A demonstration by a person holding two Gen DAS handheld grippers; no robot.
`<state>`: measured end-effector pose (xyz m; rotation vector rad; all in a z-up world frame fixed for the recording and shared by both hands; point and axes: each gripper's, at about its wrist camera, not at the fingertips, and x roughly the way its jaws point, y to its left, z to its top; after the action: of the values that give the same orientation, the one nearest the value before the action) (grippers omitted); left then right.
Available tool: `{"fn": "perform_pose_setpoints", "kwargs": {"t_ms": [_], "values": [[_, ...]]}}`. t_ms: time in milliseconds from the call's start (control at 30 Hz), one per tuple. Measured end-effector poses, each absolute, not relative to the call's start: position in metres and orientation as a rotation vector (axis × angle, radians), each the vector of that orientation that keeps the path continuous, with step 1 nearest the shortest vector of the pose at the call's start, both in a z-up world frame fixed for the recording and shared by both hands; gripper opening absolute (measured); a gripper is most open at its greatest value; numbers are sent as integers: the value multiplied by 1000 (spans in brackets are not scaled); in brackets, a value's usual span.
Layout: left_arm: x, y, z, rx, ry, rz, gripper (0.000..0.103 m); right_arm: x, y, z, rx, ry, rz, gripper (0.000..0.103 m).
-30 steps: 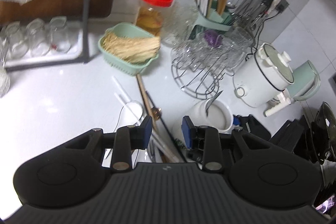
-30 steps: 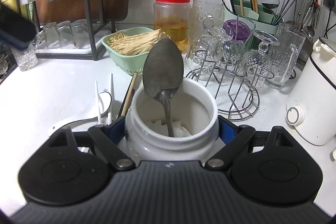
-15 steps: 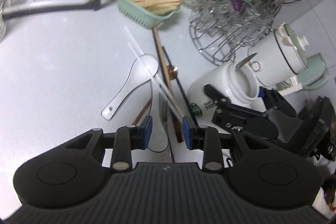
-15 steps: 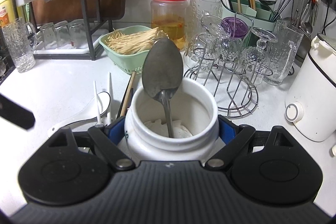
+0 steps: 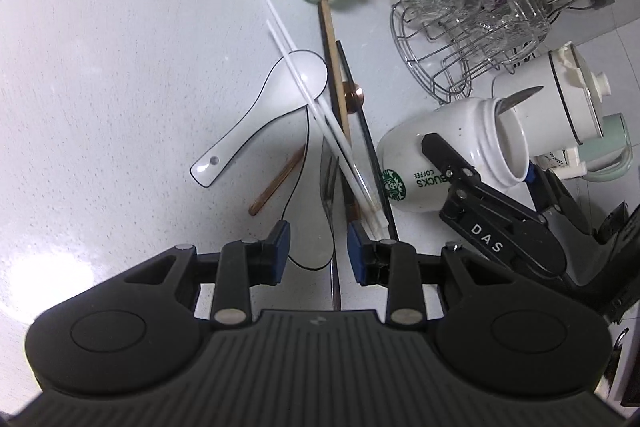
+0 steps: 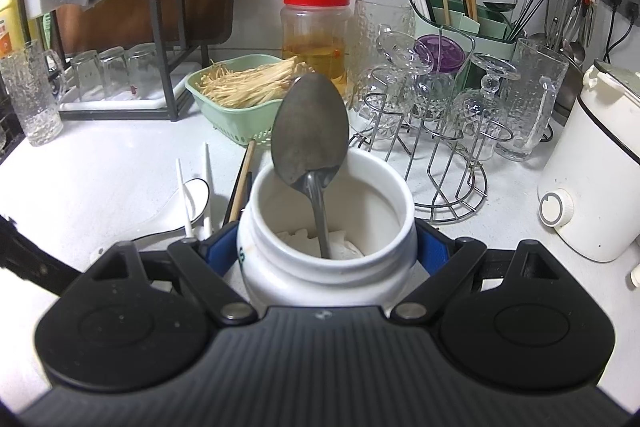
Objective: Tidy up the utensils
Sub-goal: 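Move the left tool back down to the utensil pile, then grasp the white ceramic soup spoon with the left tool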
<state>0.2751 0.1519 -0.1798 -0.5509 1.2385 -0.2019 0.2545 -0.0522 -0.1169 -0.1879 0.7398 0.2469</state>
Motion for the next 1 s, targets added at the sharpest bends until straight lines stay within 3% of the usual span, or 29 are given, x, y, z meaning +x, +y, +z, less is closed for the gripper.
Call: {"fn": "perform_pose_setpoints", "kwargs": {"t_ms": [600, 1000], "values": [[285, 144, -216, -701, 1361, -260, 42, 255, -51, -117, -174, 748, 229, 91], [269, 159, -214, -746, 1359, -229, 43, 255, -52, -117, -178, 742, 233, 91]]}}
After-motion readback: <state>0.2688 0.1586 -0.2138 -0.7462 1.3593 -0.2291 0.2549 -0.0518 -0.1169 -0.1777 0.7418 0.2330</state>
